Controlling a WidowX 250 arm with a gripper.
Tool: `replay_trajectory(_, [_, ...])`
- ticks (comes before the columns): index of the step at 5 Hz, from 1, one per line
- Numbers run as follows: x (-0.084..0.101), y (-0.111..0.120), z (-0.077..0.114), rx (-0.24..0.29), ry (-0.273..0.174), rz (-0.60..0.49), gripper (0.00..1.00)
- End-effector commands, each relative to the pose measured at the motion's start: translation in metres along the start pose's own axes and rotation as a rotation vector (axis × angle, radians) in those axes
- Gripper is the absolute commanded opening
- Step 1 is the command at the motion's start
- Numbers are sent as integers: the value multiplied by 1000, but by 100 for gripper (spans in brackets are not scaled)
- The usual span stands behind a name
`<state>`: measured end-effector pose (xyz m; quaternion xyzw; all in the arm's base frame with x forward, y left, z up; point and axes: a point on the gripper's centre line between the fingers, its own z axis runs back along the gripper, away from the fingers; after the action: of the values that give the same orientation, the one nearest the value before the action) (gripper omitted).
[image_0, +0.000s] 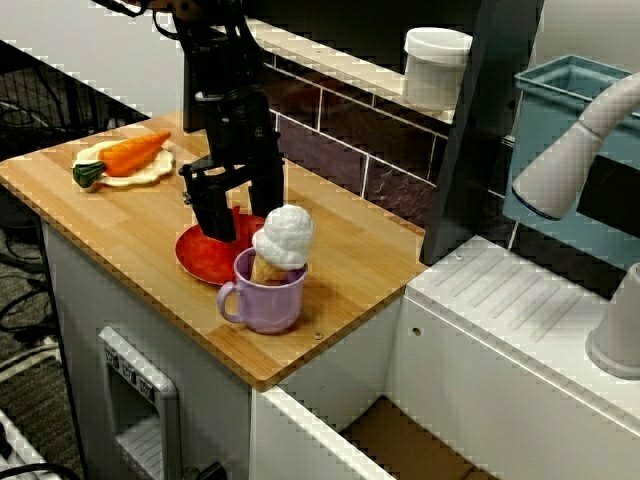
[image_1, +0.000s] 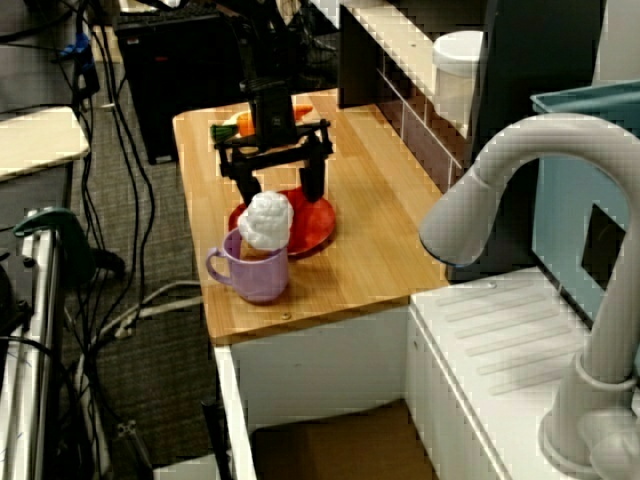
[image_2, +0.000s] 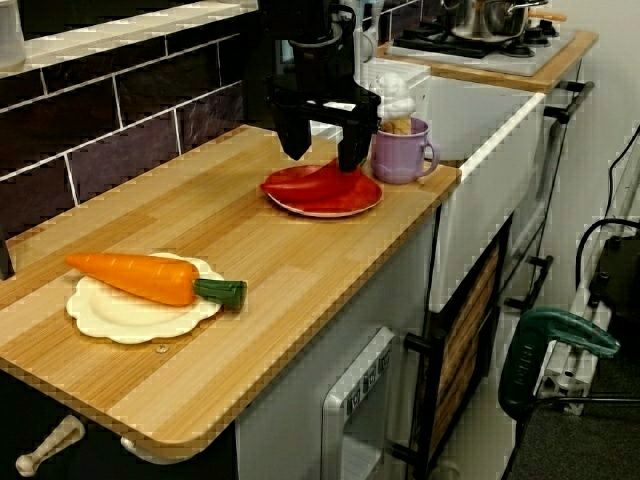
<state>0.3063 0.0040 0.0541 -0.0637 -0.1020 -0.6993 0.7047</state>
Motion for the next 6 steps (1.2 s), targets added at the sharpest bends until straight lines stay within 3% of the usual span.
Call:
replay_trajectory(1, [-8, -5, 6, 46, 49, -16, 100])
replay_trajectory(6, [-20, -11, 3, 68, 83, 10, 100])
